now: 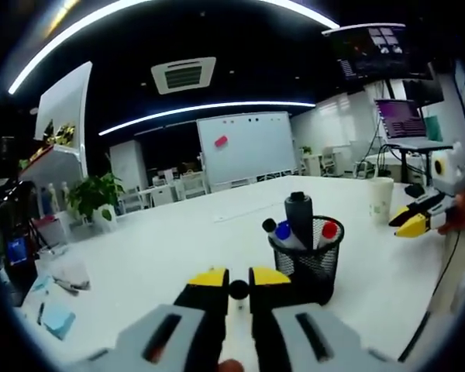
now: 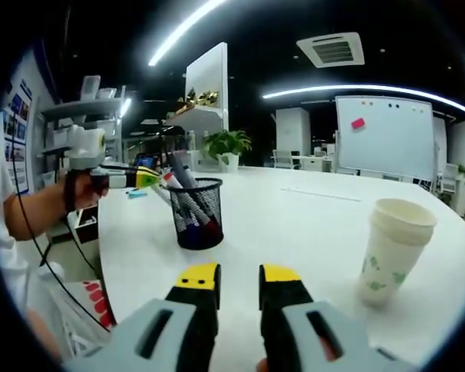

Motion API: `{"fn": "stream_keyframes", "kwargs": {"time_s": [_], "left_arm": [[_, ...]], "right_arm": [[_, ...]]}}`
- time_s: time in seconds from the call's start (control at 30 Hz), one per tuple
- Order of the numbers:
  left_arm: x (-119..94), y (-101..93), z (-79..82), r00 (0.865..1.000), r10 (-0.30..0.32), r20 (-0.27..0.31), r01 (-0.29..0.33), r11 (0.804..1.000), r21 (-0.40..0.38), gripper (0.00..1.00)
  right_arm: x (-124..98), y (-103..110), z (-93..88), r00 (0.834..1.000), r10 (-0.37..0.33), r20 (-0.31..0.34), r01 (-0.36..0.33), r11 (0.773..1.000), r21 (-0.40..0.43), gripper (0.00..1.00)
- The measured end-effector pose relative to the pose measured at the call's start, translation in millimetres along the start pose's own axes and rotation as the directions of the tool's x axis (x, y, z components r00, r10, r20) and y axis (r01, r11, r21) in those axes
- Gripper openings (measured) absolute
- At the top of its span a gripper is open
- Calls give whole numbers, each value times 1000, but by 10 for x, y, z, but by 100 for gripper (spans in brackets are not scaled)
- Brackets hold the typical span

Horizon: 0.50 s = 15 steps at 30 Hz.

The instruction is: Place the scattered laser pointers and whiteboard markers into the pen holder and stack the scattered paper cups together

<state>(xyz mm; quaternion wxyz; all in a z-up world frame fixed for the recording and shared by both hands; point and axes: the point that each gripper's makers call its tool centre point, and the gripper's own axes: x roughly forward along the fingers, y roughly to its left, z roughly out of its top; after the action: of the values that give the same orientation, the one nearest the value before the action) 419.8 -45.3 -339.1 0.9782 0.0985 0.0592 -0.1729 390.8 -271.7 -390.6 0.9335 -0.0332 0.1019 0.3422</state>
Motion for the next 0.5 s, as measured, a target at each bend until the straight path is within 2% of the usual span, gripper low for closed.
{"fn": "stream_keyframes", "kwargs": {"time_s": [0.5], "left_arm": [[3,-31,103,1000,-22,19,22,1000,14,11]], "right_arm": [[-32,-11,4,1000,-3,-4,3,1000,-5,19]]}}
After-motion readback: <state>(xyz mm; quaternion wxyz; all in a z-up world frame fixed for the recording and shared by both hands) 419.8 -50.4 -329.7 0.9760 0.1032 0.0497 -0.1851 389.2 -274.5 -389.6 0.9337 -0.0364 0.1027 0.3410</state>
